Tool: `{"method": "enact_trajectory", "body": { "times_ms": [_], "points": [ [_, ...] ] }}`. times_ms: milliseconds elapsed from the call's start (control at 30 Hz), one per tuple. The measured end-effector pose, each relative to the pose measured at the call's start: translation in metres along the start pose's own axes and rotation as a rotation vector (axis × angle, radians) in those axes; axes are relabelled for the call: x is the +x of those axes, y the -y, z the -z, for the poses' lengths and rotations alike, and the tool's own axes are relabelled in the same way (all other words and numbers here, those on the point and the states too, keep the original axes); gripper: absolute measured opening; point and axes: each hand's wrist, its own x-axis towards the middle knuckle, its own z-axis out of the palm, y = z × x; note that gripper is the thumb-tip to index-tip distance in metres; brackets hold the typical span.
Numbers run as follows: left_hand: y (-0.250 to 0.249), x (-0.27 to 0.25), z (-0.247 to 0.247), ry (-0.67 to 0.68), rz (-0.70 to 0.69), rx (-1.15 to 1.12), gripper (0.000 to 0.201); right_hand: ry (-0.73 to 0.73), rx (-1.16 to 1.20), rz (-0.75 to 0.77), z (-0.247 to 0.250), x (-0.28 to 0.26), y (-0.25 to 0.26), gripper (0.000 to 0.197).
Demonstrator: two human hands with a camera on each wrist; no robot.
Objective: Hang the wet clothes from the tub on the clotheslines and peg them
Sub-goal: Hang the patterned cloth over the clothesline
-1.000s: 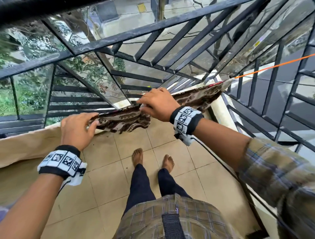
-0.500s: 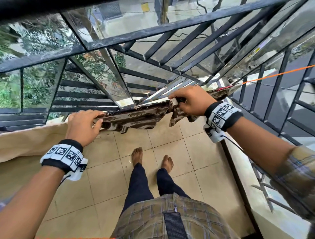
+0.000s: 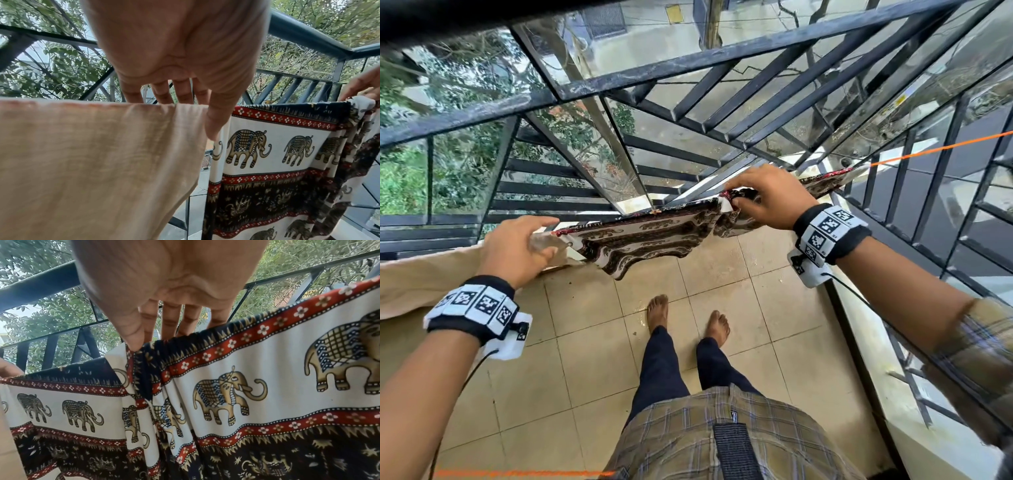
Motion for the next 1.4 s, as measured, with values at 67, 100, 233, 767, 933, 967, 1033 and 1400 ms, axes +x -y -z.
{"method": "enact_trajectory", "body": {
  "times_ms": [67,100,233,767,933,967,1033,1400],
  "points": [
    [-0.008,-0.001,-0.001,-0.008,-0.047,-0.037,0.052,0.007,-0.008,-0.007,0.000,0.001,-0.002,0.028],
    [-0.013,-0.001,-0.002,-0.012,-0.080,-0.052,0.052,0.010,-0.018,-0.020,0.000,0.000,-0.004,0.028],
    [-0.031,0.000,-0.009,-0.040,-0.214,-0.076,0.050,-0.045,-0.043,-0.129,0.011,-0.012,-0.022,0.041],
    [-0.074,-0.006,-0.042,0.078,-0.346,0.084,0.055,0.021,-0.217,-0.374,0.053,-0.086,-0.119,0.073],
    [-0.074,-0.004,-0.042,0.091,-0.323,0.094,0.053,-0.004,-0.287,-0.461,0.072,-0.097,-0.140,0.064],
    [-0.076,-0.004,-0.041,0.089,-0.322,0.099,0.053,-0.016,-0.300,-0.459,0.073,-0.098,-0.140,0.063],
    [-0.081,-0.004,-0.039,0.067,-0.317,0.108,0.056,-0.071,-0.300,-0.422,0.070,-0.097,-0.136,0.064],
    [-0.147,0.010,-0.046,0.038,-0.489,0.007,0.066,-0.110,-0.275,-0.362,0.039,-0.105,-0.113,0.060]
  ]
}}
